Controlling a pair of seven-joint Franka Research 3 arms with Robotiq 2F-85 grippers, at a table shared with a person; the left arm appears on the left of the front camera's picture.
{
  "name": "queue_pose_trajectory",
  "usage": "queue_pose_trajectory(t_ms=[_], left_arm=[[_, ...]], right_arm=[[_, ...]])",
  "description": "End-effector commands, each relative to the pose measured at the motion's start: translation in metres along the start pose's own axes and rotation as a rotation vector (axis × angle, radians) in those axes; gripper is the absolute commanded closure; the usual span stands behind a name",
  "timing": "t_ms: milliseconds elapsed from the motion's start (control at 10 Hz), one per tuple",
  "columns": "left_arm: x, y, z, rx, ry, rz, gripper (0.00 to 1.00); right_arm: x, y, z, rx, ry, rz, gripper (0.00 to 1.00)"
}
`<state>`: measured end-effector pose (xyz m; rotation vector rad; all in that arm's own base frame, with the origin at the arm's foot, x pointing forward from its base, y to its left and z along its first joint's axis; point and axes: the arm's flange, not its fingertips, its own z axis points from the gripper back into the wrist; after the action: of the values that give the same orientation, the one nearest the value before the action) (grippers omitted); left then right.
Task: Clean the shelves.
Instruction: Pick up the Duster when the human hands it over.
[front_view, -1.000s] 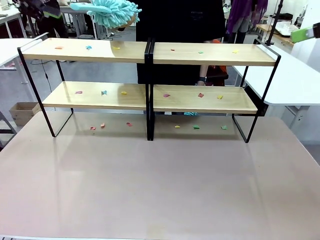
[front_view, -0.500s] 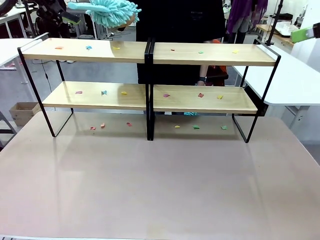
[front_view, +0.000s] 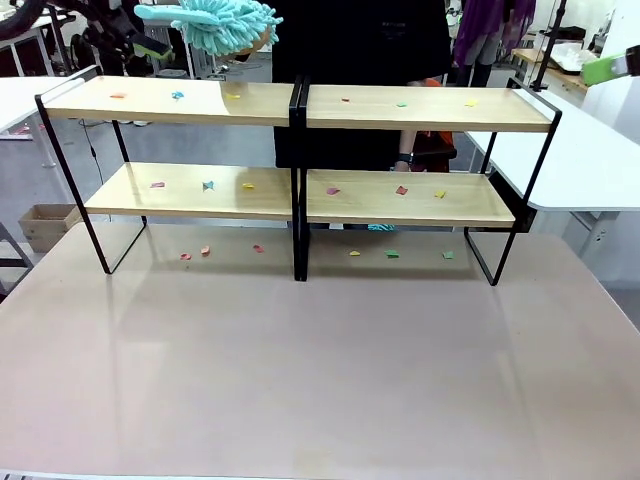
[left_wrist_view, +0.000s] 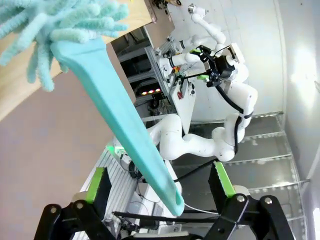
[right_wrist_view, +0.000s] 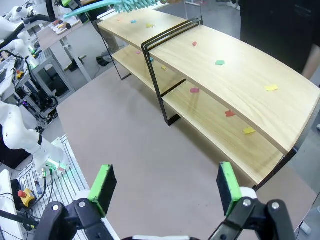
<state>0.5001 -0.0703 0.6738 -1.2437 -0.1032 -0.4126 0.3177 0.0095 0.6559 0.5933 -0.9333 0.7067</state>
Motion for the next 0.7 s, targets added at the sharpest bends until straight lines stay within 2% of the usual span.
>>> queue_pose_trajectory(t_ms=[0,300,400,500,600], left_arm=[[0.014,-0.008,-0.014,-0.066,-0.002,0.089,0.00],[0.026,-0.006,-0.027,-0.063,-0.047,0.154,0.00],[0.028,-0.004,-0.029,-0.037,-0.067,0.161,0.53],[0.027,-0.004,-0.030,-0.010,-0.100,0.164,0.60],[0.027,-0.006,-0.030,0.013,-0.128,0.149,1.00]], right_arm=[[0.001,0.001,0.000,0.003,-0.005,0.002,0.00],[0.001,0.001,0.000,0.003,-0.005,0.002,0.00],[0.001,0.001,0.000,0.003,-0.005,0.002,0.00],[0.001,0.001,0.000,0.003,-0.005,0.002,0.00],[0.001,0.001,0.000,0.003,-0.005,0.002,0.00]])
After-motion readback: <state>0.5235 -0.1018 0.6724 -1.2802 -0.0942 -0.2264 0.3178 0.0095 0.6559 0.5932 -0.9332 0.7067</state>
